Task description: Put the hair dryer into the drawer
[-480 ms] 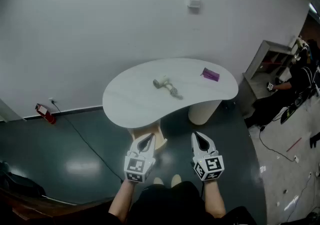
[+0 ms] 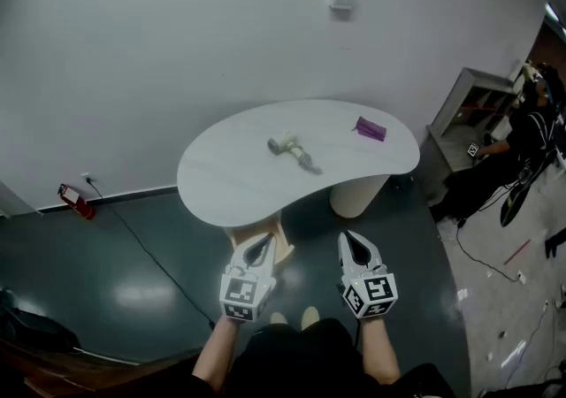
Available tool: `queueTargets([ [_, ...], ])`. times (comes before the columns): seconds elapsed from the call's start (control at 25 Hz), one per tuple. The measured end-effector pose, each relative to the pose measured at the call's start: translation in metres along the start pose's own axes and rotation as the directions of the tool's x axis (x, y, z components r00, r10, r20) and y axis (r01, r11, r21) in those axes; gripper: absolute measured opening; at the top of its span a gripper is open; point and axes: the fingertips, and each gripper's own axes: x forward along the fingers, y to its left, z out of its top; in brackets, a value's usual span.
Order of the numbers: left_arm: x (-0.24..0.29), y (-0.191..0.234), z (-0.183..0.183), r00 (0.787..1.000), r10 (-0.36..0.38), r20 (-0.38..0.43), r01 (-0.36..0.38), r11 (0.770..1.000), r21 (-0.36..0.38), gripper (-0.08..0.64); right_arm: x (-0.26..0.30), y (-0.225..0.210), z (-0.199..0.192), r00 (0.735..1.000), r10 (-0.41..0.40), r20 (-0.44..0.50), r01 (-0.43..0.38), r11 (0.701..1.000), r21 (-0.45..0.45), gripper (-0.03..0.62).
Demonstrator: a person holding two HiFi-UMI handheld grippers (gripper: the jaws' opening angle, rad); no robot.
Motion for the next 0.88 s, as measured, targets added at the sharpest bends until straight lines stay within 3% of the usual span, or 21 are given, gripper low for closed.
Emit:
queueTargets([
  [0.52,0.02,0.017,0.004,1.0,-0.012,0.004,0.012,1.0,-0.01,0.005,0.022,-0.004,0.0,1.0,-0.01,-0.028,0.009,1.0,-0.025,0.002],
  [0.88,0.073,0.032,0.003,1.0,0.02,-0.007,-0.02,0.999,-0.033,0.005,0.07,-0.042,0.0,0.999,0.019,-0.04,-0.02,1.0,-0.02,0.002],
])
